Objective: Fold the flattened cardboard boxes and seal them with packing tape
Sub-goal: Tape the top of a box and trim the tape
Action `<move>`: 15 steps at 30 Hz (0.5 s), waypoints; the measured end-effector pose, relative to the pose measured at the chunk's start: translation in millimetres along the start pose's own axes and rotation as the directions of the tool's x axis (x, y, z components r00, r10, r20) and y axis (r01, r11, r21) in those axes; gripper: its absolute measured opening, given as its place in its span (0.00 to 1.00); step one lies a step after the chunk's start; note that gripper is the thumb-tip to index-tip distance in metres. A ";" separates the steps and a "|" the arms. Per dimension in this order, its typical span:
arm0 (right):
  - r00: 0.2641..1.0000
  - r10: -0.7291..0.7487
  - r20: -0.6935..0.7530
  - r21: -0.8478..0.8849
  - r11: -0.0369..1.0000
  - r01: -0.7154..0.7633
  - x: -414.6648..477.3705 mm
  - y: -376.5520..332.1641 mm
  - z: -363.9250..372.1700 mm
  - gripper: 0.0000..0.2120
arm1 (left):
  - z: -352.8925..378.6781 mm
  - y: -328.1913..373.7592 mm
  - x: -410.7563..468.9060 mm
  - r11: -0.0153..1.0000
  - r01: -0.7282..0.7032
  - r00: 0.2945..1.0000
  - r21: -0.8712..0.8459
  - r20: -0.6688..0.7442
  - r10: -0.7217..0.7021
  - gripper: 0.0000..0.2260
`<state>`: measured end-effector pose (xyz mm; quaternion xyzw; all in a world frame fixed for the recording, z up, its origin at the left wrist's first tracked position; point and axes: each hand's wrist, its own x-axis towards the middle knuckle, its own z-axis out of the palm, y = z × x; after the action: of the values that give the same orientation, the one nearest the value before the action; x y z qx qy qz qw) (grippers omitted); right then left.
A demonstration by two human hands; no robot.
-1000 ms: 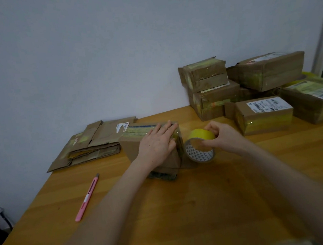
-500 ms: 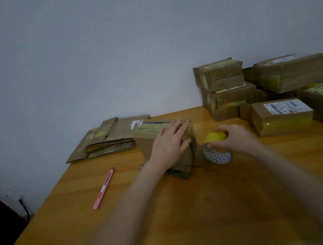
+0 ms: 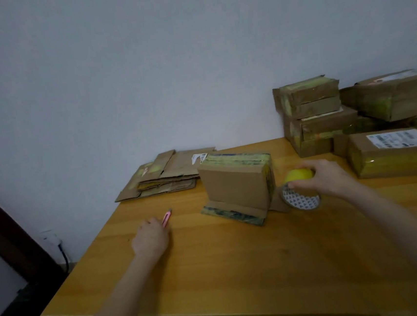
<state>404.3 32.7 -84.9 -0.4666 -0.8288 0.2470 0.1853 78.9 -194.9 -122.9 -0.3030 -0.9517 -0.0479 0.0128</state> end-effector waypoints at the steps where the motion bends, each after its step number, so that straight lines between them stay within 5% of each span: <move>1: 1.000 0.001 0.001 0.001 1.000 -0.001 -0.2 0.5 0.0 0.34 | 1.6 -2.8 3.5 1.000 0.012 1.000 0.001 0.008 -0.012 0.17; 4: 1.000 -0.001 0.002 -0.004 1.000 0.001 1.2 1.9 -0.7 0.34 | 3.0 -3.7 11.9 1.000 0.000 1.000 -0.017 0.008 0.000 0.12; 7: 1.000 -0.001 0.008 0.005 1.000 0.001 1.8 2.6 0.3 0.34 | -4.1 10.3 5.7 0.961 -0.052 0.999 -0.271 -0.008 0.052 0.10; 15: 1.000 0.007 0.007 0.024 1.000 -0.007 -0.9 -0.4 2.0 0.32 | -53.0 80.1 -59.4 0.458 -0.139 0.966 -0.878 -0.019 0.256 0.11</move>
<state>403.4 31.3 -86.4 -0.4663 -0.8248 0.2594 0.1871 173.4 -169.3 -66.6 -0.3778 -0.7520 -0.5048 -0.1926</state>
